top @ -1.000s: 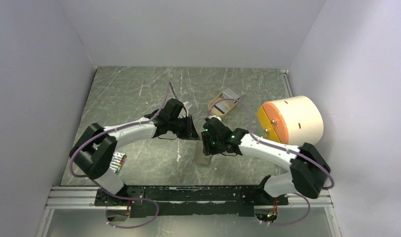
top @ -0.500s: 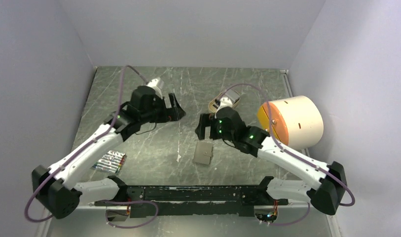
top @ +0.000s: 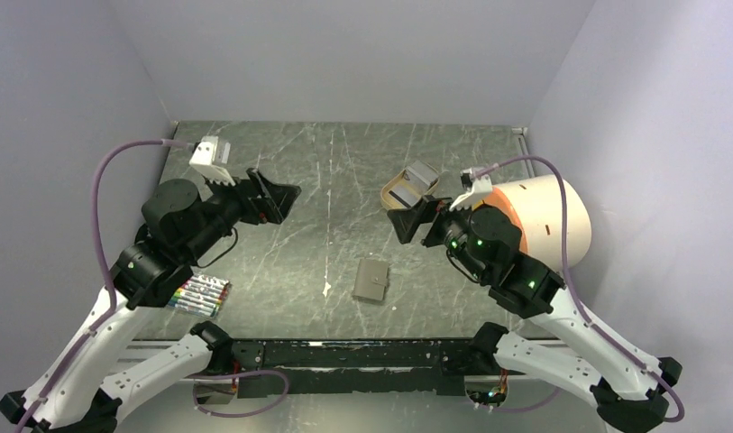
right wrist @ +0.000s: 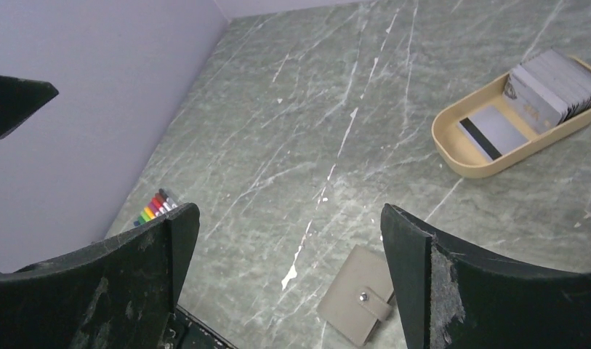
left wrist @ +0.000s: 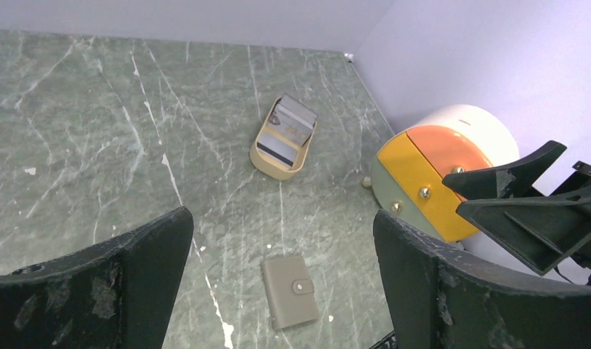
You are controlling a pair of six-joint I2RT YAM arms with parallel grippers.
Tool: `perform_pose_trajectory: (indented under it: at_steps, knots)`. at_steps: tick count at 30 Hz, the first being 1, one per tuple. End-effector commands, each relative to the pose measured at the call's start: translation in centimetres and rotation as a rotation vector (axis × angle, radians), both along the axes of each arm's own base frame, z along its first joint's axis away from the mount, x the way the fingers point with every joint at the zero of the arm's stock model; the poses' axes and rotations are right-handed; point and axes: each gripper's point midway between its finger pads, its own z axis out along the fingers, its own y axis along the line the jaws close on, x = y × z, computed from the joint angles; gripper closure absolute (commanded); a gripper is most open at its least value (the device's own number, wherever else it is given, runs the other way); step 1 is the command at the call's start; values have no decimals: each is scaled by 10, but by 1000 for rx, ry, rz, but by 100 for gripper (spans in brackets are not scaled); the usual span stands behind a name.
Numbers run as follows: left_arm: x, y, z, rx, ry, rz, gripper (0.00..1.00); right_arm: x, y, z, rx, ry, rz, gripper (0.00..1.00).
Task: Put the credit cards into the card holder
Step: Reset both arms
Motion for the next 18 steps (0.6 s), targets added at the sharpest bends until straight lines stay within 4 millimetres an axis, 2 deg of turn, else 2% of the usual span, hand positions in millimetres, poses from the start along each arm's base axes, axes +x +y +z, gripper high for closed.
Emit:
perform_pose_trajectory:
  at_steps: [1,8,15,18]
  knots:
    - [-7,6,-28,33,48,0,1,-3,-3,-4,49,11,-9,0]
    - [-13,8,-36,25,40,-10,1,-1,1,-16,-20,60,-4,0]
    - [-12,3,-39,24,50,-22,1,-3,-1,-5,0,22,5,0]
    - [-12,4,-40,20,45,-22,1,-1,-2,-6,-14,25,-3,0]
